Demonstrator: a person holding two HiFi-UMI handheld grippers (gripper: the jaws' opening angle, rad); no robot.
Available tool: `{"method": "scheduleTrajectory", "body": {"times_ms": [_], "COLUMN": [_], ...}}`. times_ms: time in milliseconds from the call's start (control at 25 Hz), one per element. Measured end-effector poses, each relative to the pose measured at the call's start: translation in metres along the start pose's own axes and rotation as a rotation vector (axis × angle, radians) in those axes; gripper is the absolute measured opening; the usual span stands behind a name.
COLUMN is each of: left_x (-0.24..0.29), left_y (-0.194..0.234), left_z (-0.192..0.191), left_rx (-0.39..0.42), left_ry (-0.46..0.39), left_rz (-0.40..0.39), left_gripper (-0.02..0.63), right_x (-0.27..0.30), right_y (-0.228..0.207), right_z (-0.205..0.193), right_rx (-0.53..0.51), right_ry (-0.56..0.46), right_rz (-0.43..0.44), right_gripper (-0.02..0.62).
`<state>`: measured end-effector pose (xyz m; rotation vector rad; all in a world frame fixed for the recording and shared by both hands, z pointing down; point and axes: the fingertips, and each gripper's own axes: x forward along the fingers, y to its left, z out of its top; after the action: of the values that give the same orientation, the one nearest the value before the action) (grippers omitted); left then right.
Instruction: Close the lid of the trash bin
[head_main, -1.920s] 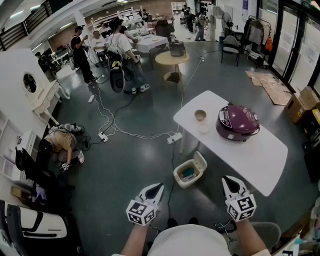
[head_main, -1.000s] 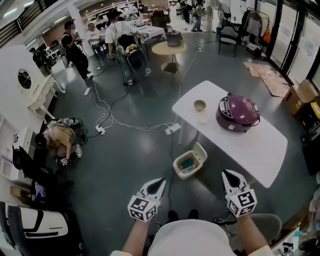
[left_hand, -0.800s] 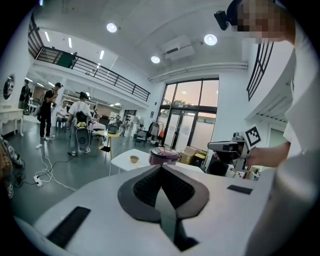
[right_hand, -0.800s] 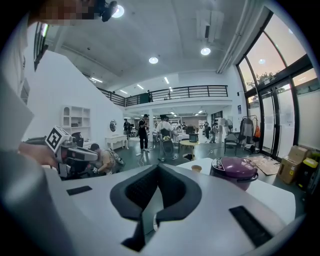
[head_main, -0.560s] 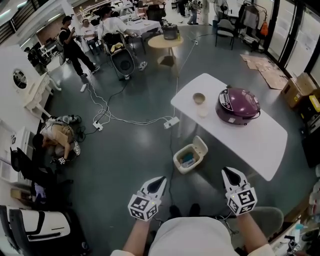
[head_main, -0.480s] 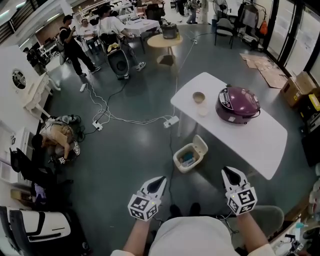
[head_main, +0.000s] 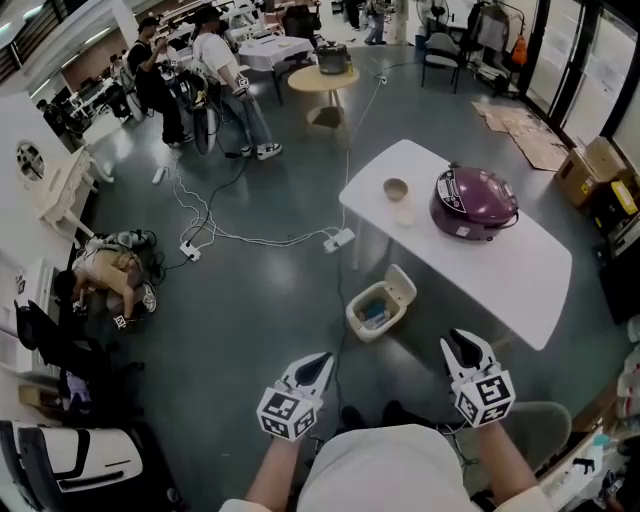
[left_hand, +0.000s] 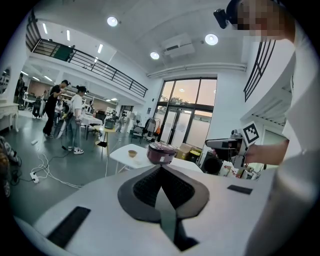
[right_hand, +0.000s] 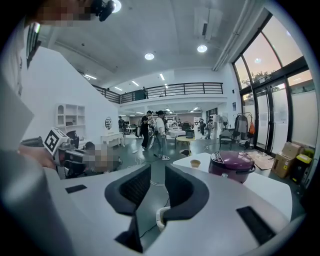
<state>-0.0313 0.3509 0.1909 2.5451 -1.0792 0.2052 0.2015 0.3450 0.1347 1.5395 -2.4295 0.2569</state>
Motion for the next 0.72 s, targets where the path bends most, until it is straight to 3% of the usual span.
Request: {"method": "scheduleTrajectory", "body": {"times_ms": [480, 720], "left_x": [0.006, 0.032], "left_y": [0.018, 0.032], "left_z": [-0.010, -0.007], "left_rx": [-0.017, -0.035], "left_ry": [0.027, 0.039], "left_rz": [-0.006, 0.015], "left_gripper": [0.017, 0.017], "right_x": [0.014, 0.040], "right_y": [0.006, -0.014], "right_z": [-0.018, -0.026], "right_rx": [0.023, 0.036], "right_ry": [0.042, 0.068], "right_rz": [0.009, 0.033], "right_gripper": [0.104, 0.103]}}
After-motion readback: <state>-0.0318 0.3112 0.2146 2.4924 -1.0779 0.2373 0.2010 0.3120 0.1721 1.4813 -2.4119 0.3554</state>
